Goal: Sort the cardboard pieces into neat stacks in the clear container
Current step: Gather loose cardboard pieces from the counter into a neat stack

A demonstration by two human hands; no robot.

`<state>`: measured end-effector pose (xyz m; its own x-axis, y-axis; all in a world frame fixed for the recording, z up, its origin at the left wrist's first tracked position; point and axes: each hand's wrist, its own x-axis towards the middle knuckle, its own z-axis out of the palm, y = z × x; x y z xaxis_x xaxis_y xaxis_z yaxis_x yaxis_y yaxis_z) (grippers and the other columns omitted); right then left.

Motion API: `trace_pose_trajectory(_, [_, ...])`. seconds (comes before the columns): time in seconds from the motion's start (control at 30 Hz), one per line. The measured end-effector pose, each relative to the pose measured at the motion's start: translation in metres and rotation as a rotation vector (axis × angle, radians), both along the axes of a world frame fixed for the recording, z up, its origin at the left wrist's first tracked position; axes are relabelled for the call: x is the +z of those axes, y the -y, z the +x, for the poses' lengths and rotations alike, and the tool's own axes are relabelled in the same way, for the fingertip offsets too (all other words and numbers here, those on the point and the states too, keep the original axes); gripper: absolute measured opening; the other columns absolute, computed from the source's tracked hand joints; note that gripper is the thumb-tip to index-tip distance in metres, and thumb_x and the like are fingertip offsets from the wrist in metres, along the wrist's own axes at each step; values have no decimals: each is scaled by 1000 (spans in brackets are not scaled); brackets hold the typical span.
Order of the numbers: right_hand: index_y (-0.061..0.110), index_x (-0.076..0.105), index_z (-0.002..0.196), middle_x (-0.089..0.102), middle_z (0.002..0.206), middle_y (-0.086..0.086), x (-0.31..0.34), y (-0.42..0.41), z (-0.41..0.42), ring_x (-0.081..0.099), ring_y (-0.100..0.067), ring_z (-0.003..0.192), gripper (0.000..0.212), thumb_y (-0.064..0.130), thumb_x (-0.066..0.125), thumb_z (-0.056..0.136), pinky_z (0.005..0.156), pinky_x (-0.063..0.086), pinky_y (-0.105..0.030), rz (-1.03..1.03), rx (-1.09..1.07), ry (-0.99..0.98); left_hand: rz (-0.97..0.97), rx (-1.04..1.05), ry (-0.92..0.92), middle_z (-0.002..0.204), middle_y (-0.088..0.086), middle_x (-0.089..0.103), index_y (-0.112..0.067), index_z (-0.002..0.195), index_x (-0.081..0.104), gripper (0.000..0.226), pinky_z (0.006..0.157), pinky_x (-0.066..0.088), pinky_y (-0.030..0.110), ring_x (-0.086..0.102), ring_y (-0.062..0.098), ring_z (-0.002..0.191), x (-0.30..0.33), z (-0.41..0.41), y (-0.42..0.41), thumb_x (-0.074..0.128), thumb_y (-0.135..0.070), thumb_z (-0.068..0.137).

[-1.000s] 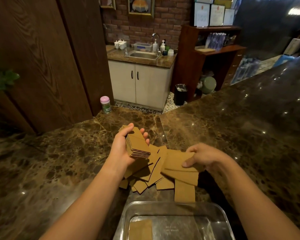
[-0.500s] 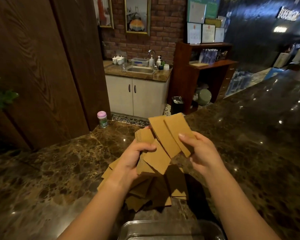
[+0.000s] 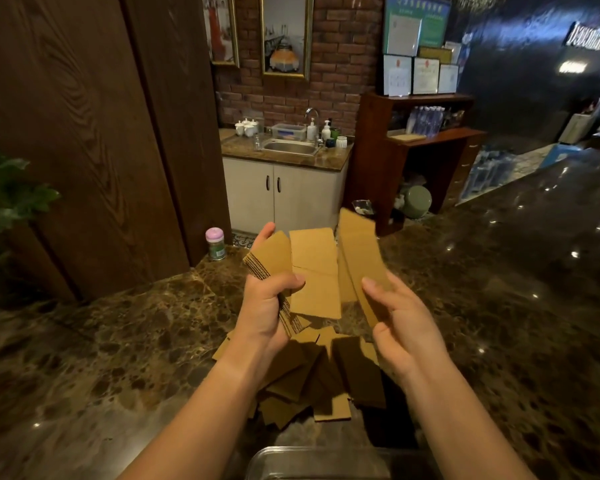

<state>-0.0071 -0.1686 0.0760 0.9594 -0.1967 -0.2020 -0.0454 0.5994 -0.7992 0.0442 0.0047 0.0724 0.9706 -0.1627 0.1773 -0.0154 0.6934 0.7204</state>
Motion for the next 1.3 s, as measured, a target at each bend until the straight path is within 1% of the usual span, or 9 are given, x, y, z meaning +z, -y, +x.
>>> trace_pose_trajectory(0.13, [10, 69, 119, 77, 106, -13, 0, -4, -5, 75, -26, 94, 50, 13, 78, 70, 81, 61, -40, -128, 167, -67, -4, -116, -29, 98, 5, 74, -30, 131, 58, 80, 72, 59, 44, 71, 25, 92, -2, -3, 2, 53, 12, 63])
trace_pose_trajectory(0.27, [8, 67, 118, 77, 107, -14, 1, -9, -5, 73, -30, 100, 52, 18, 79, 68, 77, 61, -42, -196, 170, -54, 72, -322, -103, 123, 18, 61, -26, 133, 60, 80, 87, 53, 60, 58, 40, 113, -1, -2, 1, 53, 8, 61])
trace_pose_trajectory(0.43, [5, 66, 115, 77, 103, -16, 4, -7, -2, 73, -34, 97, 36, 12, 76, 81, 86, 59, -52, -247, 128, -52, 154, -476, -284, 115, 23, 63, -10, 140, 49, 78, 71, 60, 49, 68, 39, 92, -2, -8, 2, 59, -1, 63])
trace_pose_trajectory(0.53, [2, 65, 116, 77, 103, -17, 4, -6, -1, 75, -32, 95, 45, 12, 78, 74, 79, 62, -45, -199, 116, -43, 160, -425, -347, 111, 24, 68, -8, 135, 53, 76, 63, 59, 44, 69, 36, 87, -1, -11, 4, 69, -11, 60])
trace_pose_trajectory(0.7, [2, 65, 118, 77, 102, -16, 6, 4, 0, 76, -26, 88, 53, 11, 77, 67, 64, 63, -35, -78, 76, -40, 42, -356, -283, 127, 23, 62, -12, 134, 57, 65, 80, 56, 47, 65, 35, 100, -8, -4, 3, 60, -8, 69])
trace_pose_trajectory(0.87, [10, 66, 121, 77, 105, -14, 5, 12, -2, 75, -27, 94, 44, 9, 73, 78, 86, 60, -43, -115, 79, -28, -168, -340, -162, 116, 18, 68, -28, 135, 54, 81, 86, 52, 55, 68, 35, 98, -16, 5, 2, 52, 10, 63])
trace_pose_trajectory(0.93, [16, 68, 118, 78, 103, -11, 6, 9, -5, 75, -27, 94, 42, 8, 74, 77, 77, 63, -42, -156, 96, -16, -209, -320, -156, 105, 16, 71, -24, 124, 60, 69, 78, 57, 53, 70, 32, 87, -17, 7, 3, 59, 7, 63])
trace_pose_trajectory(1.07, [14, 67, 116, 78, 103, -11, 6, 1, -7, 75, -29, 96, 34, 10, 74, 83, 65, 63, -35, -202, 98, -19, -30, -239, -184, 104, 13, 72, -25, 107, 63, 31, 74, 58, 50, 70, 30, 90, -11, 3, 6, 71, -21, 77])
trace_pose_trajectory(1.3, [13, 68, 118, 75, 110, -15, 8, -2, -8, 70, -33, 103, 27, 17, 65, 92, 62, 60, -34, -27, 104, -49, 150, -124, -107, 117, 12, 65, -25, 113, 58, 53, 90, 48, 67, 60, 37, 109, -3, 5, 3, 70, 0, 67])
